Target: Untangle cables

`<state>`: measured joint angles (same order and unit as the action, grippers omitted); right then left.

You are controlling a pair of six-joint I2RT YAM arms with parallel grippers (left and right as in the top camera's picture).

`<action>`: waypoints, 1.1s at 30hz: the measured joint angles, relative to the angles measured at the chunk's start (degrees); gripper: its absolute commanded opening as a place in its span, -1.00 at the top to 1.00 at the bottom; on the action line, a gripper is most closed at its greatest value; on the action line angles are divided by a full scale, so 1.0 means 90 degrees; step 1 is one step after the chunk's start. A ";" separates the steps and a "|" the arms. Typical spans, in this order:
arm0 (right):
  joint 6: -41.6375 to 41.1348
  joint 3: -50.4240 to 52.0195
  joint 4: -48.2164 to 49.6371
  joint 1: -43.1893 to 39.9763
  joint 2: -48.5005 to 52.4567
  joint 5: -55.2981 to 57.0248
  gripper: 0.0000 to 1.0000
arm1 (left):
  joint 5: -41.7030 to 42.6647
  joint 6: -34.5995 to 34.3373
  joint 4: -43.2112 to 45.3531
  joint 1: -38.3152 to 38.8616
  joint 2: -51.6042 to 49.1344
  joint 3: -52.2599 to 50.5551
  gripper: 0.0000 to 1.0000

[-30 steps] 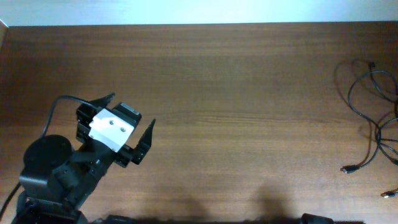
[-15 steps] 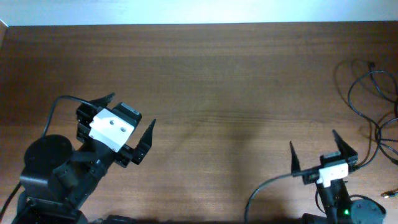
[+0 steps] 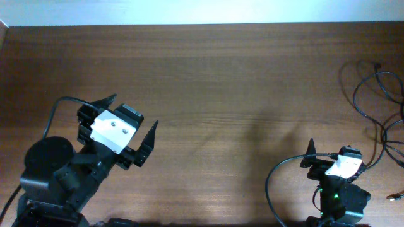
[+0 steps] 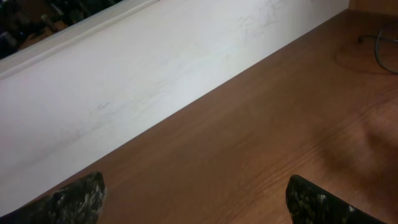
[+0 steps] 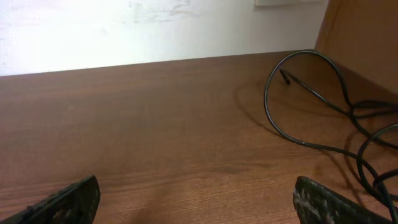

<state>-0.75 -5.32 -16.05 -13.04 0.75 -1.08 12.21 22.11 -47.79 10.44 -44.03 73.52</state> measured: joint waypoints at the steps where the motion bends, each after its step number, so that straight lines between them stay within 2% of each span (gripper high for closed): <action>1: -0.0087 0.0000 0.0000 0.0000 0.0000 0.0024 -0.97 | 0.0000 0.0000 0.0000 0.0000 0.0000 0.0000 -0.87; 6: -0.0537 0.0000 0.0000 0.0000 0.0073 0.0075 -0.97 | 0.0000 0.0000 -0.0107 0.0000 0.0000 0.0000 -0.88; 14: -0.0588 0.0000 0.0000 0.0022 0.0017 0.0095 -0.97 | 0.0000 -0.0002 -0.0049 0.0000 0.0000 0.0000 -0.87; 19: -0.0590 0.0000 0.0000 0.1248 0.0017 0.0180 -0.97 | 0.0000 -0.0002 -0.0039 0.0000 0.0000 0.0000 -0.88; 20: -0.0588 0.0000 0.0000 0.1486 0.0017 0.0168 -0.97 | 0.0000 -0.0002 -0.0032 0.0000 0.0000 0.0000 -0.98; 26: -0.0588 0.0000 0.0000 0.1583 0.0017 0.0168 -0.97 | 0.0000 0.0015 0.0056 0.0000 -0.0068 0.0000 -0.98; 27: -0.0590 0.0000 0.0000 0.1583 0.0012 0.0168 -0.97 | 0.0029 -0.0180 0.0151 0.0000 -0.0296 0.0000 -0.98; 29: -0.0590 0.0000 0.0000 0.1583 0.0012 0.0168 -0.97 | 0.0758 -0.0425 0.0214 0.0005 -0.0760 -0.0002 -0.98; 30: -0.0593 0.0000 0.0000 0.1583 0.0010 0.0170 -0.97 | 0.1406 -0.0522 0.0316 0.0068 -0.1090 -0.0015 -0.98; 33: -0.0588 0.0000 0.0000 0.1583 0.0010 0.0168 -0.97 | 0.1919 -0.0775 0.0330 0.0248 -0.1348 -0.0024 -0.98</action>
<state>-6.04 -5.32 -16.05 1.21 0.84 0.43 29.47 15.14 -44.82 12.67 -56.16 73.30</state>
